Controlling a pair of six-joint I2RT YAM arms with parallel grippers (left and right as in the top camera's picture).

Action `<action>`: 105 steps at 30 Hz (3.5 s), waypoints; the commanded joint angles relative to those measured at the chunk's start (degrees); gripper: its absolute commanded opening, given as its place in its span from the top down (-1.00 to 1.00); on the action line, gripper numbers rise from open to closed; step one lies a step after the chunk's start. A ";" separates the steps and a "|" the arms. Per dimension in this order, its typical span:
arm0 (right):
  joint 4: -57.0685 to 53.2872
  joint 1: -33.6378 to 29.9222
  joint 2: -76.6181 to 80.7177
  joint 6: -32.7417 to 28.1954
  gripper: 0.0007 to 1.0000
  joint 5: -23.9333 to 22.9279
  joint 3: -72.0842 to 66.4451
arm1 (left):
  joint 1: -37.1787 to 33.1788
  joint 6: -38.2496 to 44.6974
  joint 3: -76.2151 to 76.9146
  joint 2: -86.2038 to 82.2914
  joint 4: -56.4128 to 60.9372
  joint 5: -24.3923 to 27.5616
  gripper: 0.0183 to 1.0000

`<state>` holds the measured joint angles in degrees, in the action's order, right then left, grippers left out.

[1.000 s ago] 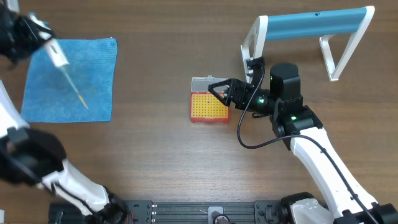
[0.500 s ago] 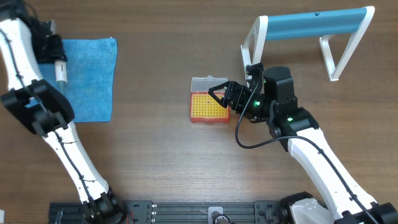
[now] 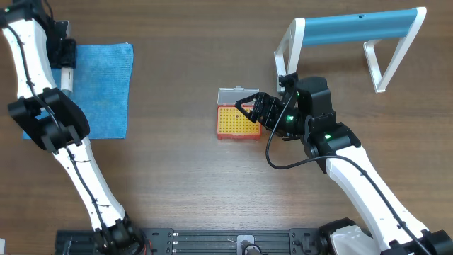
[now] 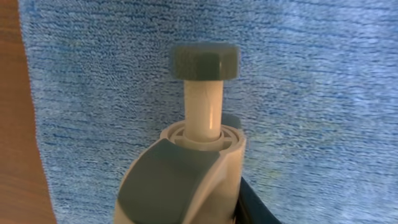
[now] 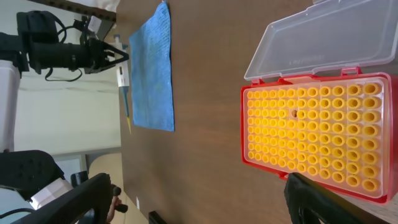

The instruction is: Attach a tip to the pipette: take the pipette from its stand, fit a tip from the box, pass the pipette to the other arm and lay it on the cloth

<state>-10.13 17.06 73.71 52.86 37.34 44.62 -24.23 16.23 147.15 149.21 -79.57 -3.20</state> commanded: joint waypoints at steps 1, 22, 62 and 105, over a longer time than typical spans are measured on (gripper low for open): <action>0.13 0.39 0.02 0.52 -0.79 -0.96 0.35 | 0.02 0.35 -0.63 2.60 1.01 -2.16 0.99; 0.13 0.39 0.02 0.70 -0.80 -0.98 0.35 | 2.93 2.95 -1.20 3.02 5.07 -1.07 0.99; 3.74 0.22 -2.27 -13.92 -0.80 -16.59 0.35 | 5.22 -6.43 3.96 -14.23 -5.55 0.46 -0.96; -50.90 0.22 -73.42 -44.57 -0.80 -39.89 -2.03 | 20.92 -26.56 -73.05 -100.48 -15.54 19.08 -0.97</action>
<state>-60.93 17.06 0.84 7.31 -1.67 42.76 -3.42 -7.03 80.20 55.86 -96.18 10.90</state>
